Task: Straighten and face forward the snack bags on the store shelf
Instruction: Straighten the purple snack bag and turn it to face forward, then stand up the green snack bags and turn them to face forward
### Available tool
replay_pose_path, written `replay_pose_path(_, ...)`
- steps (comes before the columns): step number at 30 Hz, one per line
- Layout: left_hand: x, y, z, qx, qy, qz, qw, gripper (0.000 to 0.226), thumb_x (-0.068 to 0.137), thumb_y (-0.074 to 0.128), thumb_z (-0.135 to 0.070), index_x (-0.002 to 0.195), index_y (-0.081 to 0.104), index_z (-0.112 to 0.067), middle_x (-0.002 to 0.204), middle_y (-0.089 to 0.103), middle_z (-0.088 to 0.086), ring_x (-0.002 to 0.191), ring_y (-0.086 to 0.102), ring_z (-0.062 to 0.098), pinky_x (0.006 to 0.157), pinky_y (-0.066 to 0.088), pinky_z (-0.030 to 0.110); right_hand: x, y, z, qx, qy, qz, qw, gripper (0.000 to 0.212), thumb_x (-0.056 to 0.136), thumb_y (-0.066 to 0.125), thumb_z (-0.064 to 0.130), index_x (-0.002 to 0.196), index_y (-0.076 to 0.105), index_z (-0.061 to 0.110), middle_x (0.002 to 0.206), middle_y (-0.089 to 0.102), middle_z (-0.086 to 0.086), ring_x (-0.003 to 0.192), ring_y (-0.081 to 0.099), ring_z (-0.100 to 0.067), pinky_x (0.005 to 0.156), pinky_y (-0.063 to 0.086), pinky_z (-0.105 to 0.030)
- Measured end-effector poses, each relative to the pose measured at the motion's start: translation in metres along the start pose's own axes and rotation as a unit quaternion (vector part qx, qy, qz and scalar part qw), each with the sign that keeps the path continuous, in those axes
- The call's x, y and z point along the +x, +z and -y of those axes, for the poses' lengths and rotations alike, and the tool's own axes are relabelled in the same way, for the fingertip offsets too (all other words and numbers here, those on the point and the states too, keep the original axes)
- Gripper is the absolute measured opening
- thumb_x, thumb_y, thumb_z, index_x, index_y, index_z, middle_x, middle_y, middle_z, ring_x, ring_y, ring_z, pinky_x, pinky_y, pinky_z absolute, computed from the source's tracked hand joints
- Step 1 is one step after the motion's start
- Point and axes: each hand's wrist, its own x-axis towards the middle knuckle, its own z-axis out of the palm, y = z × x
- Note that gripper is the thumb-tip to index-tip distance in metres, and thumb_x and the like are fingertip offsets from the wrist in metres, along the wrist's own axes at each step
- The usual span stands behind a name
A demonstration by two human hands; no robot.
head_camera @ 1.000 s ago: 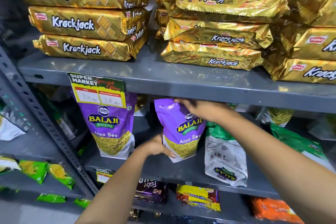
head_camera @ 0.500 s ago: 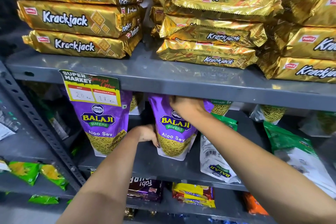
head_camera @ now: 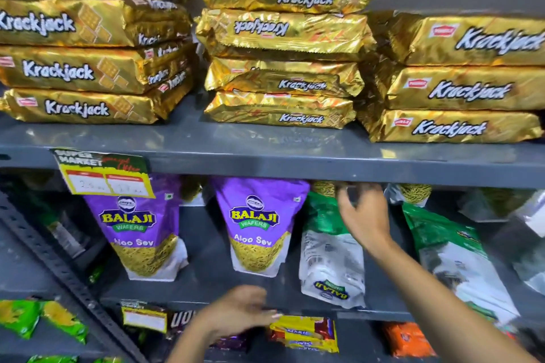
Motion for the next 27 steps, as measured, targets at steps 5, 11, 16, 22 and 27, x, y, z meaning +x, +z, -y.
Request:
replay_pose_path(5, 0.051, 0.071, -0.066, -0.002, 0.039, -0.134, 0.99, 0.04, 0.09, 0.053, -0.051, 0.104, 0.06, -0.014, 0.1, 0.068, 0.005, 0.098, 0.063, 0.02, 0.086, 0.047, 0.029, -0.031, 0.015, -0.099, 0.121, 0.388, 0.192, 0.893, 0.034, 0.083, 0.066, 0.037, 0.095, 0.067, 0.006, 0.071, 0.061, -0.004, 0.066, 0.055, -0.02, 0.063, 0.042, -0.03)
replay_pose_path(11, 0.094, 0.091, -0.078, -0.089, 0.041, -0.258, 0.961, 0.03, 0.08, 0.075, -0.024, 0.102, 0.071, -0.004, 0.097, 0.075, 0.006, 0.086, 0.072, 0.004, 0.074, 0.053, 0.018, -0.038, 0.018, -0.114, 0.303, 0.499, 0.203, 0.786, 0.034, 0.077, 0.075, 0.023, 0.104, 0.06, 0.008, 0.076, 0.07, -0.006, 0.067, 0.064, -0.017, 0.056, 0.052, -0.03)
replay_pose_path(16, 0.09, 0.104, -0.071, -0.226, 0.089, -0.239, 0.94, 0.035, 0.073, 0.068, 0.02, 0.1, 0.061, -0.002, 0.059, 0.073, -0.013, 0.059, 0.067, -0.001, 0.051, 0.05, 0.008, -0.039, 0.004, -0.112, 0.325, 0.487, 0.21, 0.783, 0.037, 0.076, 0.068, -0.004, 0.112, 0.061, -0.007, 0.077, 0.064, -0.011, 0.061, 0.057, -0.019, 0.042, 0.045, -0.02)
replay_pose_path(22, 0.09, 0.115, -0.085, -0.195, 0.177, -0.268, 0.927, 0.095, 0.069, 0.074, 0.018, 0.147, 0.027, -0.006, 0.123, 0.055, 0.003, 0.099, 0.059, 0.003, 0.065, 0.048, 0.001, -0.022, -0.018, -0.121, 0.37, 0.35, 0.159, 0.846, 0.038, 0.063, 0.07, -0.018, 0.087, 0.059, 0.009, 0.077, 0.071, -0.006, 0.065, 0.065, -0.018, 0.058, 0.052, -0.027)
replay_pose_path(27, 0.122, 0.113, -0.098, -0.148, 0.211, -0.304, 0.917, 0.121, 0.058, 0.082, 0.015, 0.152, 0.013, -0.018, 0.119, 0.057, 0.008, 0.107, 0.061, 0.021, 0.087, 0.056, 0.039, -0.01, -0.02, -0.131, 0.296, 0.203, 0.146, 0.922, 0.067, 0.059, 0.078, -0.005, 0.107, 0.042, 0.023, 0.1, 0.068, -0.001, 0.089, 0.066, -0.018, 0.078, 0.053, -0.029)
